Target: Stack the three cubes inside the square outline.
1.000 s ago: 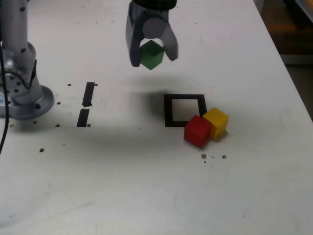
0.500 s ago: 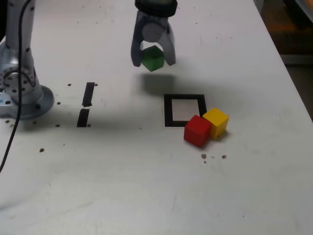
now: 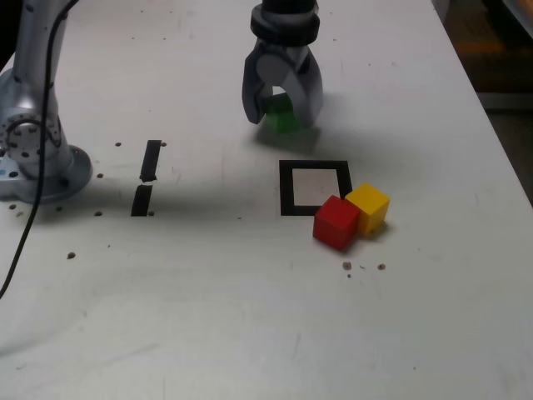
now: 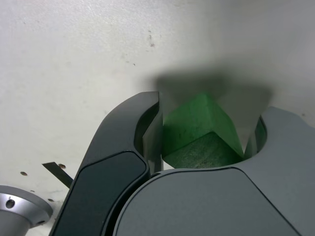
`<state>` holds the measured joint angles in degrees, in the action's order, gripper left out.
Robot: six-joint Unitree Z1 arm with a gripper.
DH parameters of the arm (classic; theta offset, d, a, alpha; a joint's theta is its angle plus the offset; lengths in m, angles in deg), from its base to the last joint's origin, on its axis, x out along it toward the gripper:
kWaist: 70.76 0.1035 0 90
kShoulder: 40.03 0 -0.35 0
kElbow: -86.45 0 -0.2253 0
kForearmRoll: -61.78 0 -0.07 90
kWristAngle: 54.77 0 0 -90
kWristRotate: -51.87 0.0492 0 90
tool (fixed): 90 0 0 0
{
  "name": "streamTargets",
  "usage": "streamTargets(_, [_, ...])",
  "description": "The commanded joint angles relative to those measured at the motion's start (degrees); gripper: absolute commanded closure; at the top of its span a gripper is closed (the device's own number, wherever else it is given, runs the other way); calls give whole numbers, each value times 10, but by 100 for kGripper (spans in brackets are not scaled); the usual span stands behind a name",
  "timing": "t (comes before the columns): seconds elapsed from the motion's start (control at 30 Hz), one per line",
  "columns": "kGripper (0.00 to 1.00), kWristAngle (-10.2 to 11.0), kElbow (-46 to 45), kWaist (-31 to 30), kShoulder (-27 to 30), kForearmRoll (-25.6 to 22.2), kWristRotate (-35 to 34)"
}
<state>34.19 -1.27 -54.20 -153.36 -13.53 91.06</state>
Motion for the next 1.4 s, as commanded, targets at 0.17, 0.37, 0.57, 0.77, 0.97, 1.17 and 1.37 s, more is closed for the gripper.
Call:
streamTargets(0.17, [39,15,-21,4,4,19,3])
streamTargets(0.37, [17,18,-22,4,18,24,-1])
streamTargets(0.57, [12,24,-27,4,36,24,-17])
streamTargets(0.77, [9,24,-29,-2,67,17,-40])
streamTargets(0.97, [9,21,-23,-40,128,-10,-83])
streamTargets(1.17, [9,18,-19,-112,169,-38,-126])
streamTargets(1.37, [9,19,-14,-201,177,-48,-158])
